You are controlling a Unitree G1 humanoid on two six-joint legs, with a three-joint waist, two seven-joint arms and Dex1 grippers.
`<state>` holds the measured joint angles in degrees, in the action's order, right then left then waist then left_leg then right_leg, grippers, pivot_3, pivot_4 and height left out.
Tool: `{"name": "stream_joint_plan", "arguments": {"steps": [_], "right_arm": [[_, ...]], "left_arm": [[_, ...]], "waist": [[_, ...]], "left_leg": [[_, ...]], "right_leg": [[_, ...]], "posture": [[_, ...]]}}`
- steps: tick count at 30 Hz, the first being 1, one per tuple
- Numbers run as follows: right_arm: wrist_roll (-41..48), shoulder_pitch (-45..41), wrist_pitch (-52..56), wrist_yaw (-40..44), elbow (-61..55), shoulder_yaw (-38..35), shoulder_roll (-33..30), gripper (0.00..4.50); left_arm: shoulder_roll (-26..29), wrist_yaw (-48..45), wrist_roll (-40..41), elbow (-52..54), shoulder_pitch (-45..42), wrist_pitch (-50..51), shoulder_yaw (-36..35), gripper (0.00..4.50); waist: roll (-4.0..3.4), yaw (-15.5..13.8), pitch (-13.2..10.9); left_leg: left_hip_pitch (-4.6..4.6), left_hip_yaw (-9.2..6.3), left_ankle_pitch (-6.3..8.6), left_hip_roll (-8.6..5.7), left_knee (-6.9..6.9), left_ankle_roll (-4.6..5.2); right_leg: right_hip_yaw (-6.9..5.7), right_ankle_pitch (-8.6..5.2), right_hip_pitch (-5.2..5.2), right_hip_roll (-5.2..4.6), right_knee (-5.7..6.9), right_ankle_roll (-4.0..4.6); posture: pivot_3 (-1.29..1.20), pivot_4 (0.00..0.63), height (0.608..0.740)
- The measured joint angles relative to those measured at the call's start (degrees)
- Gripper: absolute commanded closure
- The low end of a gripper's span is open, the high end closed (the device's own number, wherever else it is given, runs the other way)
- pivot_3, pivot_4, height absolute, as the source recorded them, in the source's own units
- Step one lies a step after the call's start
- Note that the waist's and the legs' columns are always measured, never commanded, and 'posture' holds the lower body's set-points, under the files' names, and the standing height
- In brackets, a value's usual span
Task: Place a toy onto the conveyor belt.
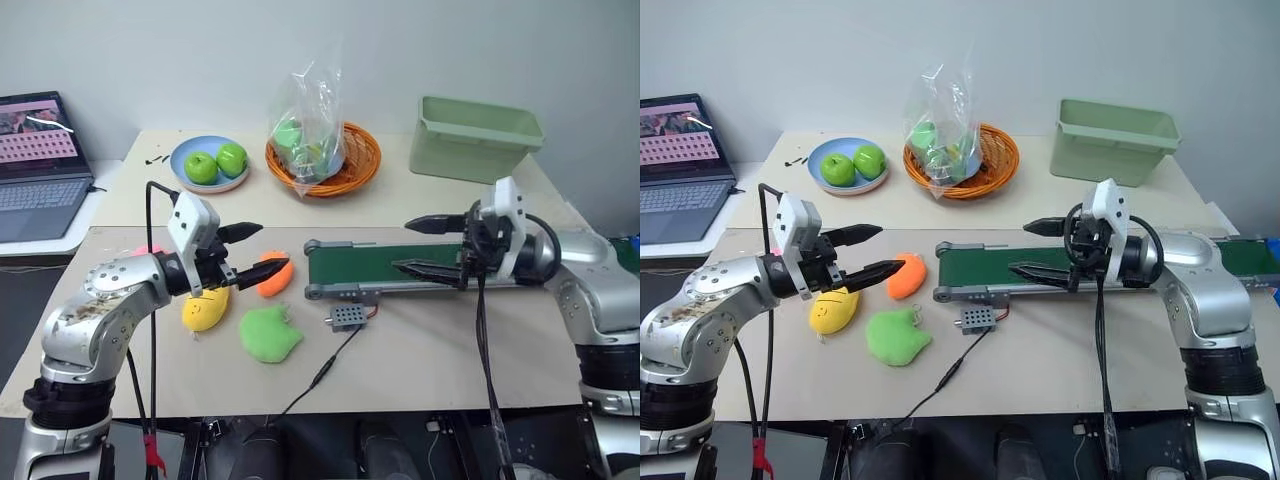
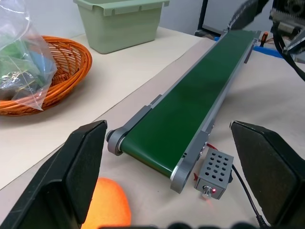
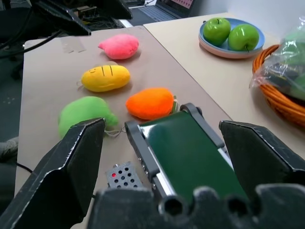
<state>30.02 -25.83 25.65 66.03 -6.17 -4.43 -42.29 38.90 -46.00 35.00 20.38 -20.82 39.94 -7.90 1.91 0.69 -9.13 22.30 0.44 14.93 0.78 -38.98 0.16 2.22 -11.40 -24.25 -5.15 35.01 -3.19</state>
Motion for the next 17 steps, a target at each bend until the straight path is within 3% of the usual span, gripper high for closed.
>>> {"name": "stream_joint_plan", "arguments": {"steps": [17], "right_arm": [[-0.68, 4.30, -2.61, 1.57, 0.22, 0.65, 0.71, 0.00]], "left_arm": [[-0.04, -0.54, 0.21, -1.21, -2.28, 0.02, 0.77, 0.09]], "waist": [[-0.01, 0.16, 0.00]], "left_leg": [[-0.02, 0.02, 0.00, 0.00, 0.00, 0.00]], "right_leg": [[0.03, 0.00, -0.01, 0.01, 0.01, 0.00]], "posture": [[0.00, 0.150, 0.740]]}}
